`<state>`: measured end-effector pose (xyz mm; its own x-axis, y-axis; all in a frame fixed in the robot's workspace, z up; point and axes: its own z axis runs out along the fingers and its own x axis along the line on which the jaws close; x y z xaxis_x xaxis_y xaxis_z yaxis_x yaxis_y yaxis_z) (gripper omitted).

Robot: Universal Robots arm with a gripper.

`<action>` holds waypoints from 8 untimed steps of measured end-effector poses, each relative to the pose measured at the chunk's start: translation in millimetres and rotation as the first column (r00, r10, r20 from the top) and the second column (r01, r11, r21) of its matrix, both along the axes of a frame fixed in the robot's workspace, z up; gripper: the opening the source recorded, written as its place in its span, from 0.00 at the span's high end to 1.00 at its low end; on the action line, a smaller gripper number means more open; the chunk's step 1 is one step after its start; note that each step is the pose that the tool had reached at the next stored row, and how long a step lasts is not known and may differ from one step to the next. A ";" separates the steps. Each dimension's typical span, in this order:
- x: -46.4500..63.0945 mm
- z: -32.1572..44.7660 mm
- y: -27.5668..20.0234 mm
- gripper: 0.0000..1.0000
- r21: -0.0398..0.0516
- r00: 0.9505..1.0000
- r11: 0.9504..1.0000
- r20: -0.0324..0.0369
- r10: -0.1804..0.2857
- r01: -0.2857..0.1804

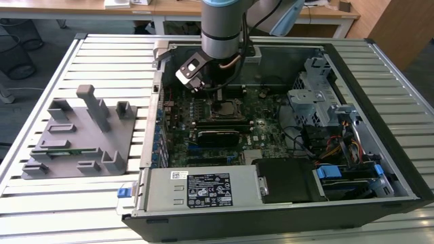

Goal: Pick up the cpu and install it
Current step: 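Close the cpu cover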

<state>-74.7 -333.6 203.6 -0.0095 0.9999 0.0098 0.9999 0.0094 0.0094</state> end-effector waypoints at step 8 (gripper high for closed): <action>2.9 4.4 0.0 0.89 0.000 1.000 1.000 -0.002 0.000 0.000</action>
